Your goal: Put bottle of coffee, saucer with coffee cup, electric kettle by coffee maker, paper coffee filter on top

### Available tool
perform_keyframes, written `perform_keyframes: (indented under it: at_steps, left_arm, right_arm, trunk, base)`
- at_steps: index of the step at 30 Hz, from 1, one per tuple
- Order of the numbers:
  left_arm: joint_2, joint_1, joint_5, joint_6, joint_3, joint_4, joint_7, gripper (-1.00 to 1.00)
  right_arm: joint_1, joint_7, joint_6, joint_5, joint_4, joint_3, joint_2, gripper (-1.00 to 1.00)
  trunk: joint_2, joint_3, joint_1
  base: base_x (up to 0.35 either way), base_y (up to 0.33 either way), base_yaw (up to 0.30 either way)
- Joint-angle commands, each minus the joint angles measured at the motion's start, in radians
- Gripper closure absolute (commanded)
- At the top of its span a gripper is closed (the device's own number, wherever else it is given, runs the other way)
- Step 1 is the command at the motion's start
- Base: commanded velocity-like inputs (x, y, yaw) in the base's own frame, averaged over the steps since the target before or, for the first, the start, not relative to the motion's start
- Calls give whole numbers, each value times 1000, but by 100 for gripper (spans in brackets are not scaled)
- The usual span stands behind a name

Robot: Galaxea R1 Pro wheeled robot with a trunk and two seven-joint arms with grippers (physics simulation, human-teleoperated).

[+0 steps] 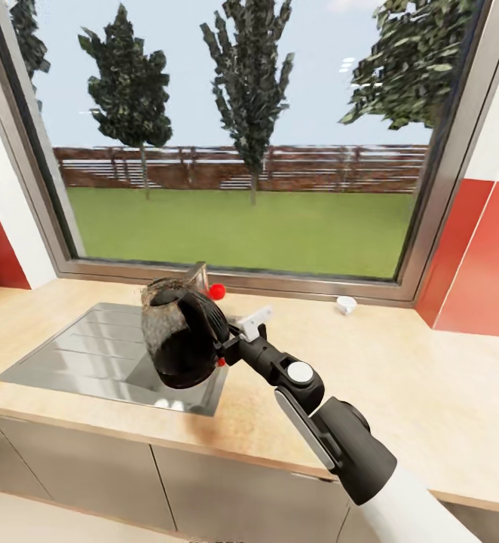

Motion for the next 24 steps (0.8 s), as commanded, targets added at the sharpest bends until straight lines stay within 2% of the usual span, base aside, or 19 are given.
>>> perform_keyframes:
  at_steps: [1,24]
  left_arm:
    - [0,0,-10,-2,8,-1,0,-100]
    - [0,-1,-10,1,10,-1,0,-100]
  right_arm:
    - [-1,1,5,-4,-2,0,0,100]
    - [0,1,5,-4,-3,0,1,100]
  trunk:
    - [-2,-2,0]
    - [-2,-23,0]
  base:
    - [0,171,224]
    - [2,302,224]
